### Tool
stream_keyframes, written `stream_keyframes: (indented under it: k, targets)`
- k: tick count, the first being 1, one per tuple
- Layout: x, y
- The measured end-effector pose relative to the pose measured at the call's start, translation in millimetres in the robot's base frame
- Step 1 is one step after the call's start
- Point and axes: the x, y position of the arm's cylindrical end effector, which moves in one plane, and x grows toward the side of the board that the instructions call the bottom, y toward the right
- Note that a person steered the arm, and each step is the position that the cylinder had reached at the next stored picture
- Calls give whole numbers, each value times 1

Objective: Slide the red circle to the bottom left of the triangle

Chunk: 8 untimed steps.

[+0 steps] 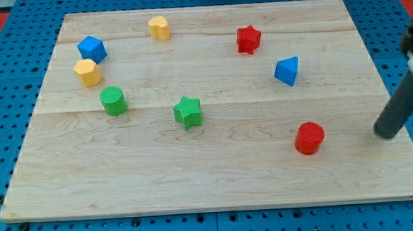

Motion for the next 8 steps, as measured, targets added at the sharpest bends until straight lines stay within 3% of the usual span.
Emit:
stream_keyframes:
  k: [1,2,3,4,5,7,8]
  targets:
    - [12,-77]
    - [-31,-140]
    - [-47,-167]
    - [-22,-118]
    - [-36,-115]
    - [-72,-175]
    - [-53,-169]
